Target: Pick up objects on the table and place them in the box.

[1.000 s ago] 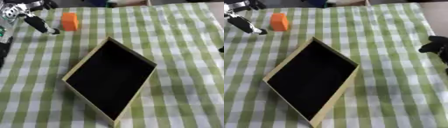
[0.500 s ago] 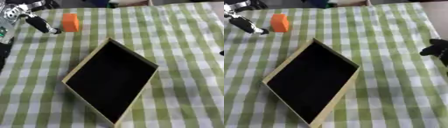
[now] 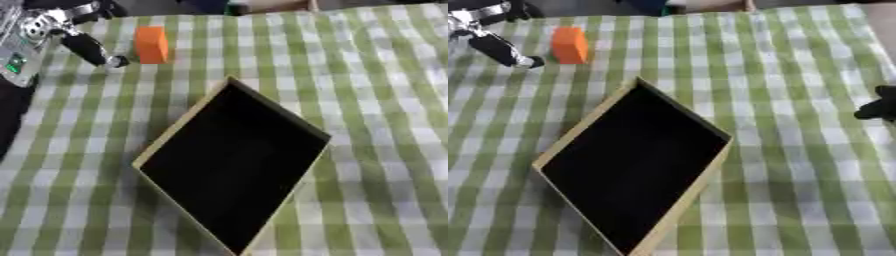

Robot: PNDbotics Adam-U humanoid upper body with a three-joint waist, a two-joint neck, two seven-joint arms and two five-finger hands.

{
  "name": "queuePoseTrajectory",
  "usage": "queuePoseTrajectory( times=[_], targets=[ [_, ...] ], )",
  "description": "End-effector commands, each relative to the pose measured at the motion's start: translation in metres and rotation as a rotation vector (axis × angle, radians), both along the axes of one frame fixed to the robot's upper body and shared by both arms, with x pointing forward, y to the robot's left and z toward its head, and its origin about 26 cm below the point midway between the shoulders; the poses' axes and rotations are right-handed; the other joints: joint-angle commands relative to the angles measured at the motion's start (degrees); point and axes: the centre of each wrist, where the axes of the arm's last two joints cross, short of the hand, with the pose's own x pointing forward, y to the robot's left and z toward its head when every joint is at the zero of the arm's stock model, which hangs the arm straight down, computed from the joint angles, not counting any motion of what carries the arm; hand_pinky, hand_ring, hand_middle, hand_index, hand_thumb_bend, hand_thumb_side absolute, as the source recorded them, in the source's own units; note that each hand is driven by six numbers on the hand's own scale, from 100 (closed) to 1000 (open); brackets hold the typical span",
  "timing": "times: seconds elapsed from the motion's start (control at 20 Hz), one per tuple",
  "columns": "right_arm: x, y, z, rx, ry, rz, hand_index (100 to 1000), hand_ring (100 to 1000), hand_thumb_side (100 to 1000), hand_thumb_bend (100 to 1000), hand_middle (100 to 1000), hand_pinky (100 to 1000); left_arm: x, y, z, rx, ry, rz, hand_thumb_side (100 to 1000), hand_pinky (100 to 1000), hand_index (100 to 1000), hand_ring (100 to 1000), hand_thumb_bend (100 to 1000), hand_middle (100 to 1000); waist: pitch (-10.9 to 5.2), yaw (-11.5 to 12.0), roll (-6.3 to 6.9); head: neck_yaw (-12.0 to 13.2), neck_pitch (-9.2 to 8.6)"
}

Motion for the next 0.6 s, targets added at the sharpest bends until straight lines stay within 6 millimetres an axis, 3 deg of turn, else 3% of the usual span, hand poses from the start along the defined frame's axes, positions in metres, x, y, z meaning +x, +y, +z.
queuePoseTrajectory(
  times=[0.05, 0.6],
  targets=[
    [-0.003, -0.002, 0.011, -0.033, -0.03, -0.007, 812, 676, 1000, 100, 618, 826, -0.009, 0.011, 0.025, -0.01, -0.053, 0.013, 151, 902, 904, 906, 484, 854, -1.0, 0.15, -0.22, 0.5, -0.86],
    [-0.003, -0.002, 0.01, -0.03, -0.025, -0.009, 812, 676, 1000, 100, 617, 826, -0.013, 0.002, 0.039, -0.048, -0.101, -0.033, 162, 899, 896, 903, 463, 855, -0.34, 0.19, -0.38, 1.07, -1.15]
  ],
)
